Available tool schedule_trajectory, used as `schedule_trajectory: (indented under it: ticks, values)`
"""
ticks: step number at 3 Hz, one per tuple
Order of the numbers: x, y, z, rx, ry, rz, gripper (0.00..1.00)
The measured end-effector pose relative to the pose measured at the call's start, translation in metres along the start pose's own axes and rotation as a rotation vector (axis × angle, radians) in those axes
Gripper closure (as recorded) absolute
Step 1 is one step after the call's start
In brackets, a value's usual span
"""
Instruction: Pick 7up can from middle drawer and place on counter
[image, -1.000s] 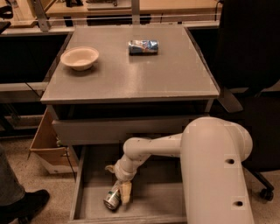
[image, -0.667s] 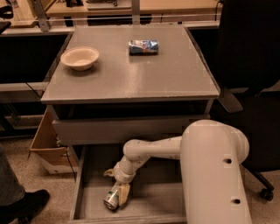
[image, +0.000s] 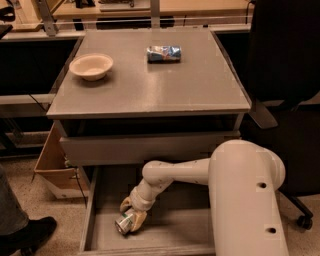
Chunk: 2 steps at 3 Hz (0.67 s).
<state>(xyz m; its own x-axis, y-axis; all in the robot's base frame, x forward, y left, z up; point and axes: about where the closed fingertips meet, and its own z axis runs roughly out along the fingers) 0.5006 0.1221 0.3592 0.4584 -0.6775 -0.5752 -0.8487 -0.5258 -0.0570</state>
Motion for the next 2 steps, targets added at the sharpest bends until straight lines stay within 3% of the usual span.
schedule_trajectory:
  ticks: [1, 2]
  values:
    - [-0.007, 0.002, -0.022, 0.007, 0.015, 0.03, 0.94]
    - [-0.032, 0.016, -0.06, 0.01, 0.045, 0.083, 1.0]
